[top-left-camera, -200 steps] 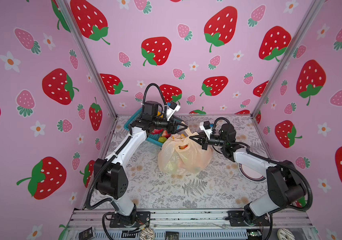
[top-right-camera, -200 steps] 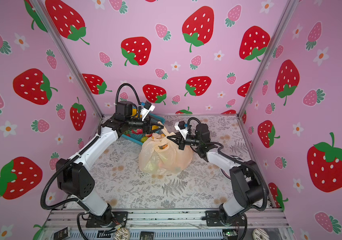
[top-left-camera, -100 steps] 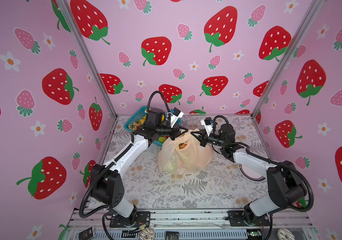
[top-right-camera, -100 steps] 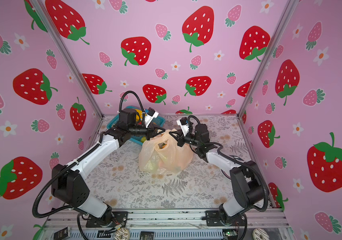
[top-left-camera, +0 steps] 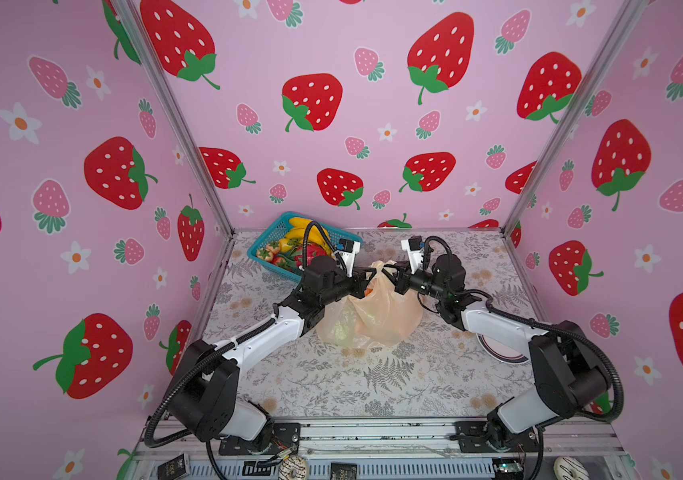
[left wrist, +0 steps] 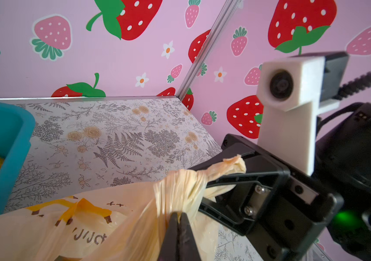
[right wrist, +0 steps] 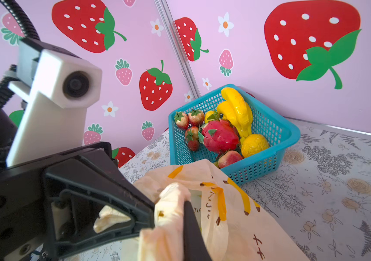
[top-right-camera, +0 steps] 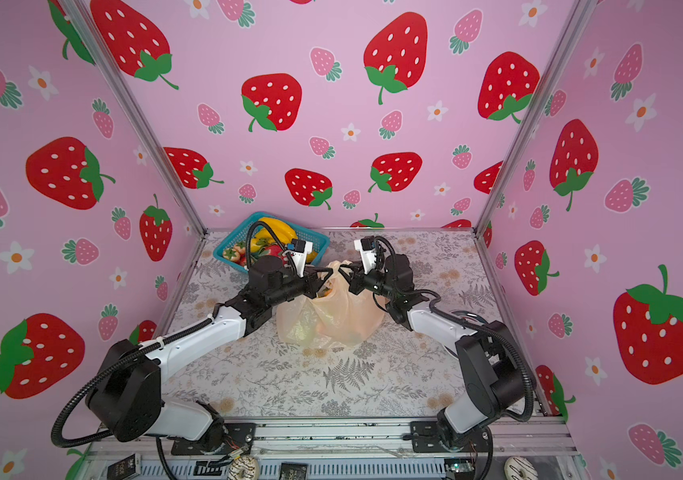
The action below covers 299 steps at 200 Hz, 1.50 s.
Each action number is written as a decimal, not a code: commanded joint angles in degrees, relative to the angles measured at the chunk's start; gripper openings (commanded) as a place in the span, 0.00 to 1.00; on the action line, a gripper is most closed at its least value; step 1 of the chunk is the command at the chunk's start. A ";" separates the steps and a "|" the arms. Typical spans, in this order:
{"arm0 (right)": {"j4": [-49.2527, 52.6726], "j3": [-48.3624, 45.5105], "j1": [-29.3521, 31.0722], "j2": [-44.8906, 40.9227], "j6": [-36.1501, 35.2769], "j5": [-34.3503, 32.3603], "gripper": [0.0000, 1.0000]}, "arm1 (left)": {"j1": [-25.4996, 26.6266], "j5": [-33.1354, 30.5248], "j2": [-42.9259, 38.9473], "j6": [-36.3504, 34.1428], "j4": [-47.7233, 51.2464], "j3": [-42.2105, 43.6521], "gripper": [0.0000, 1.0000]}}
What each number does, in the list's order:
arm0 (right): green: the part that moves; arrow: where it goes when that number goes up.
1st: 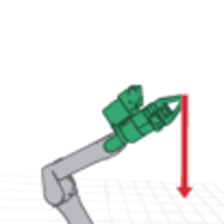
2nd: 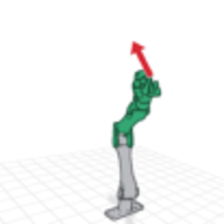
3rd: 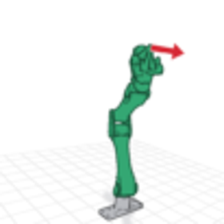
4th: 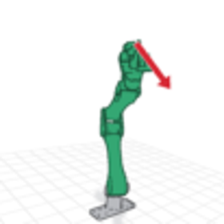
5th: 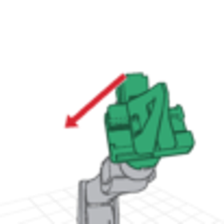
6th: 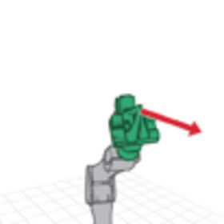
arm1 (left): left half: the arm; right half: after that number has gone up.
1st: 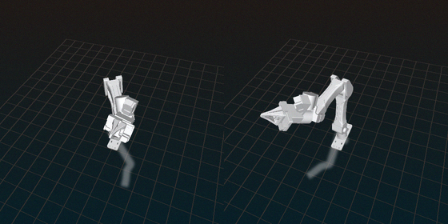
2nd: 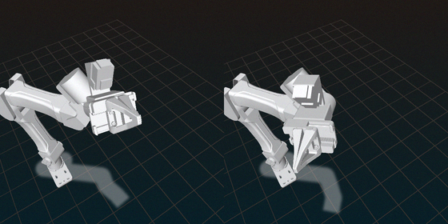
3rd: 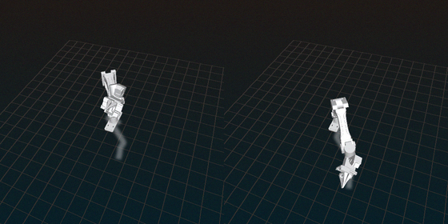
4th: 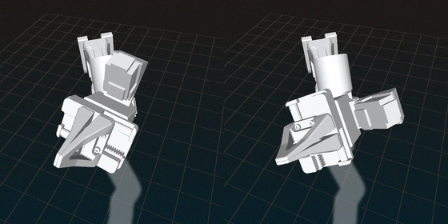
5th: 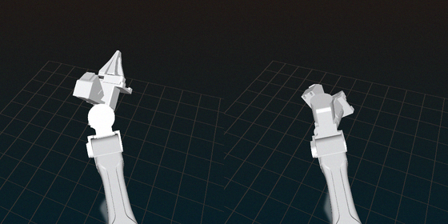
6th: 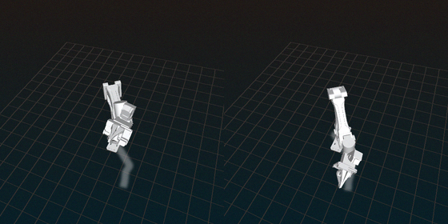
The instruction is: Place the fake fruits into the plastic bag and tie a complex knot
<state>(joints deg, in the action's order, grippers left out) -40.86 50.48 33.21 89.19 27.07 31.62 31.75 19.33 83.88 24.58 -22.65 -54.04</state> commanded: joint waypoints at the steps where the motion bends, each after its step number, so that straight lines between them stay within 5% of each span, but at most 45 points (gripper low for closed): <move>1: -5.53 -0.47 -0.34 -0.57 -0.56 0.44 0.08 | -0.02 -2.26 2.14 3.96 -2.96 0.70 0.00; 44: -2.28 -0.38 -0.54 -1.10 -6.39 -0.33 0.15 | 0.04 -1.84 1.47 4.34 -3.26 1.74 0.00; 101: -2.26 0.06 -0.70 -0.33 -6.35 0.39 0.18 | 0.18 -1.71 1.47 4.61 -3.27 2.32 0.00; 216: -2.62 1.24 -0.54 2.09 -3.78 1.57 0.42 | 0.28 -1.82 1.54 3.91 -2.66 2.56 0.00; 260: -3.14 2.52 -0.39 4.15 -3.04 1.60 0.37 | 0.57 -1.83 1.81 3.60 -2.57 2.84 0.00; 299: -3.94 2.54 -0.34 4.42 -3.11 2.16 0.10 | 0.68 -1.83 1.72 2.88 -2.33 3.89 0.00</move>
<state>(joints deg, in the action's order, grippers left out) -42.70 51.40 32.88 93.36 23.70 33.15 32.01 17.96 85.65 28.34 -24.62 -51.77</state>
